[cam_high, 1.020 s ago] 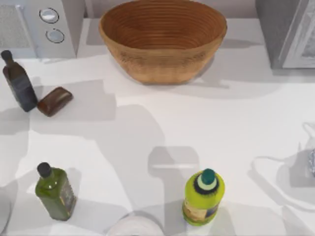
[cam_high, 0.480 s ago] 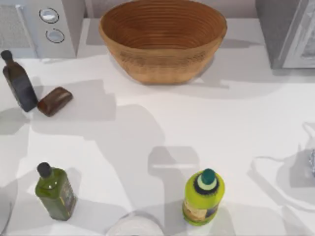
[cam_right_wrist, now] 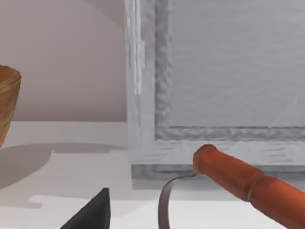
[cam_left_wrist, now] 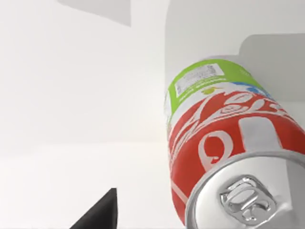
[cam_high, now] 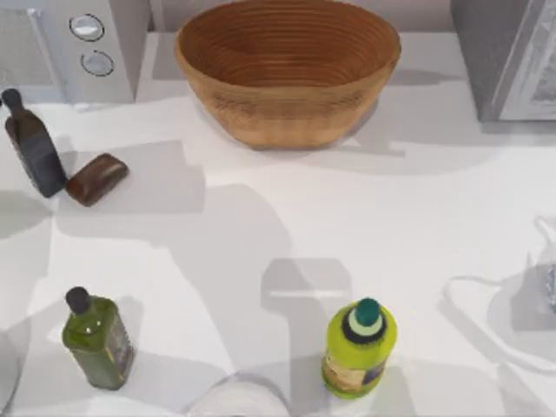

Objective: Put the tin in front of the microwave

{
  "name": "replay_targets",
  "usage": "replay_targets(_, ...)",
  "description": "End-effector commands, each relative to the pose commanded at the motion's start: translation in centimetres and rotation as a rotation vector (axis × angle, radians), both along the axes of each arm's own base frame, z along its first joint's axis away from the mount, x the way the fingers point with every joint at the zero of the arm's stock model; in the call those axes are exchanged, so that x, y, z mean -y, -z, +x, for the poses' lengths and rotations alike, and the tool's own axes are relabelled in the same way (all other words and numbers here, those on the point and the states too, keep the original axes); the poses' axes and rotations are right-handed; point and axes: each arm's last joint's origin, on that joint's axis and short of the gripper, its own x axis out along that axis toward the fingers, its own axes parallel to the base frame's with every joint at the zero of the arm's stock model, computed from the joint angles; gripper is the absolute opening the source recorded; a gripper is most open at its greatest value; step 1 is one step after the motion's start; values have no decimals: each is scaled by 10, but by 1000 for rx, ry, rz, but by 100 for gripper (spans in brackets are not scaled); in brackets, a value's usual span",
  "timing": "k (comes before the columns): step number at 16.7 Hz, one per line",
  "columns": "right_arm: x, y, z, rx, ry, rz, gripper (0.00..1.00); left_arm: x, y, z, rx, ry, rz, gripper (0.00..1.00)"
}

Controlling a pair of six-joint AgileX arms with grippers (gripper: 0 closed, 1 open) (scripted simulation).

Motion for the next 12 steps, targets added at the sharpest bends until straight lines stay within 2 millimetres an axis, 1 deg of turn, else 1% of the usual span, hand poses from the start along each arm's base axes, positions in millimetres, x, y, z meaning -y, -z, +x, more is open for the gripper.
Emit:
replay_targets(6,0,0,0,0,0,0,100,0,-3,-1,-12,9,5,100)
replay_targets(12,0,0,0,0,0,0,100,-3,-31,-2,-12,2,3,100)
